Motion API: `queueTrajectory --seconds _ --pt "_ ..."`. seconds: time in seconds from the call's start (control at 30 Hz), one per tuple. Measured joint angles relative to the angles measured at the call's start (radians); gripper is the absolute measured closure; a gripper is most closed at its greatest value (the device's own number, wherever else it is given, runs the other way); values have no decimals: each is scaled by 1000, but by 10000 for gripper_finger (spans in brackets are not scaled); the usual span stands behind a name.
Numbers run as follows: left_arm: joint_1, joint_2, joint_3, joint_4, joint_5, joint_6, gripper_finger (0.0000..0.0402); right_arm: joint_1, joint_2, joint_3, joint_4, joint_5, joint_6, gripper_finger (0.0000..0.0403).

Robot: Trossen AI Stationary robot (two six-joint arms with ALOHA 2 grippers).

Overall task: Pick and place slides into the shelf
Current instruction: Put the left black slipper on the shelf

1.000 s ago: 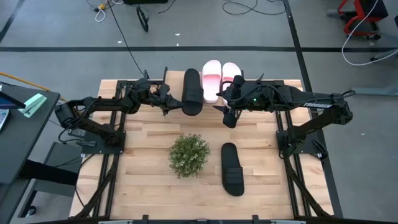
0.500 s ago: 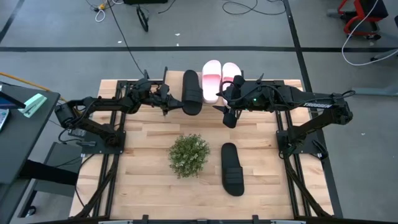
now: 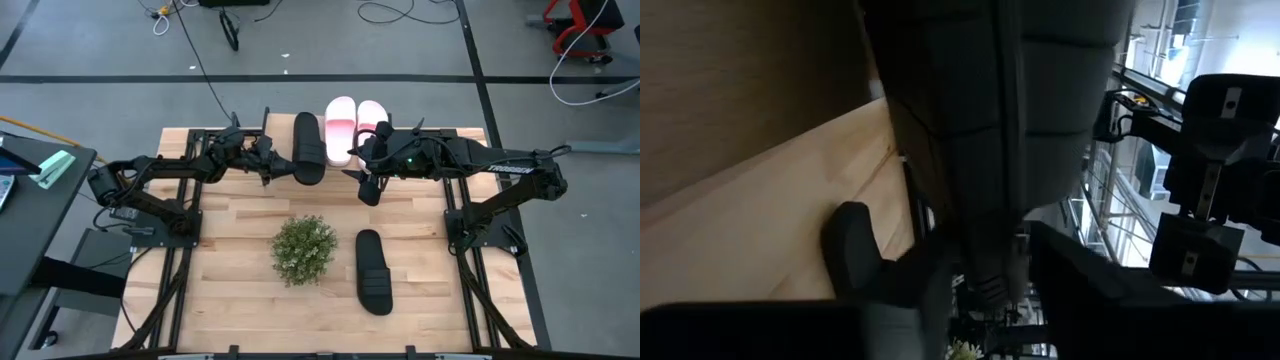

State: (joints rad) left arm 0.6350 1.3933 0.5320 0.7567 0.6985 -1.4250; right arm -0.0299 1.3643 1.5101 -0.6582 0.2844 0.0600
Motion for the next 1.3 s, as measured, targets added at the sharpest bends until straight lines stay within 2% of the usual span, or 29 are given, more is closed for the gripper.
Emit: queueTrajectory --seconds 0.17,0.33,0.57,0.93,1.07,1.3 --pt "0 0 0 -1 -4 -1 195 1 0 0 0 -3 2 163" --pt "1 0 0 -2 -18 -14 164 1 0 0 0 -3 2 163" --pt "1 -2 0 -6 -83 -62 179 1 0 0 0 -3 2 163" --pt "1 -2 1 -42 -100 -65 217 0 0 0 0 -3 -1 163" --pt "1 -2 0 -42 -95 -57 215 0 0 0 0 -3 0 163" --pt "1 -1 0 -44 -82 -50 189 0 0 0 0 -3 0 163"
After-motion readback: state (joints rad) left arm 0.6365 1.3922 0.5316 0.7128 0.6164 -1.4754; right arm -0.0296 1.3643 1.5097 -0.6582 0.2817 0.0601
